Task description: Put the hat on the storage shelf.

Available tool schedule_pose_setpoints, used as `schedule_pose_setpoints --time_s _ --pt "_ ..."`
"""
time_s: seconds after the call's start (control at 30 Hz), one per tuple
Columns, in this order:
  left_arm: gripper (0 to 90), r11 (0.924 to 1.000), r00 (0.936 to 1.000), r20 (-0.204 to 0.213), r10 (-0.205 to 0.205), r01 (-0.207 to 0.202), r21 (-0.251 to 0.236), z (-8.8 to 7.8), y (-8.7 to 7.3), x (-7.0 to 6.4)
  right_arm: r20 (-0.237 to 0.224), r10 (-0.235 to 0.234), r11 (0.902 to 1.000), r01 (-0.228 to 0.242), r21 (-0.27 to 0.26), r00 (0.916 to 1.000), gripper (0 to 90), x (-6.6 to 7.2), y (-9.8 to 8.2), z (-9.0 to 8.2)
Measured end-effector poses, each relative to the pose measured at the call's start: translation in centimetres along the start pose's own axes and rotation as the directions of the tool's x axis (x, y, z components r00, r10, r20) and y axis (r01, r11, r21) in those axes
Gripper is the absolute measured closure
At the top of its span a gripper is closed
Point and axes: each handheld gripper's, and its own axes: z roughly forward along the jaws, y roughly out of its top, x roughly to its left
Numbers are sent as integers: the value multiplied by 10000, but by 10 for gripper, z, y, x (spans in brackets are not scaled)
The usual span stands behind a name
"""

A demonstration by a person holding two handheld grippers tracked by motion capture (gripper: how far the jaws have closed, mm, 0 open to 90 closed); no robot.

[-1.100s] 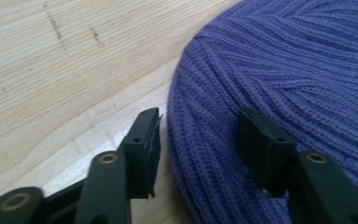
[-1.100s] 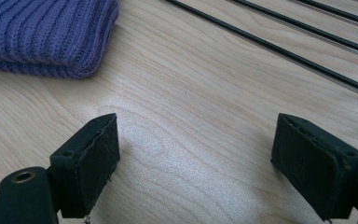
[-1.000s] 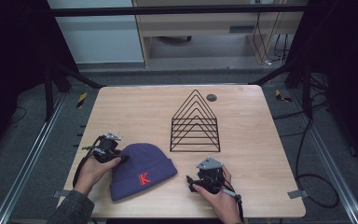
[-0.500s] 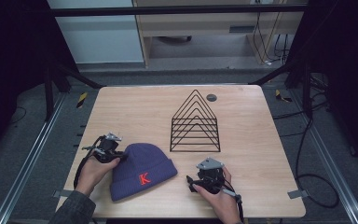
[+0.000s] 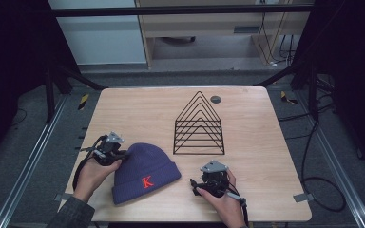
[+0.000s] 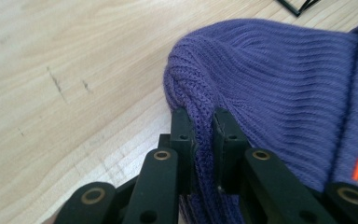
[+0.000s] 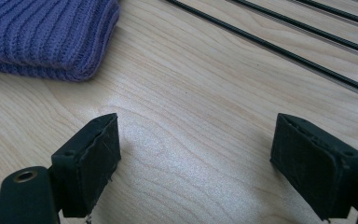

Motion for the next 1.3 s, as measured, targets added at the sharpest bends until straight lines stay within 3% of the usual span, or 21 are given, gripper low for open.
schedule_pose_setpoints --time_s 0.4,0.73,1.03,1.13,1.17,1.2,1.3 --pt "806 9973 9979 -127 632 -636 -360 -19 16 -15 1 -1 10000 1 1 10000 155 0 0 0" --pt "808 9861 9896 -280 1413 -1432 -844 -46 33 -33 -11 -20 10000 20 -7 10000 160 0 0 0" --pt "809 9657 9765 -550 2085 -2144 -1463 -78 49 -47 -182 178 9997 -181 -150 9997 202 -2 0 -2" --pt "809 9515 9675 -765 2408 -2509 -1781 -95 57 -52 -357 134 9998 -140 -173 9993 201 -1 2 -4" --pt "809 9515 9675 -765 2408 -2509 -1781 -95 57 -52 -374 156 9997 -164 -205 9992 201 0 3 -5" --pt "809 9431 9603 -904 2637 -2764 -1847 -104 62 -52 -382 70 9994 -83 -325 9992 202 1 5 -6" --pt "809 9355 9555 -1046 2758 -2918 -1990 -115 68 -50 -411 -31 9983 7 -581 9991 202 3 13 -12"
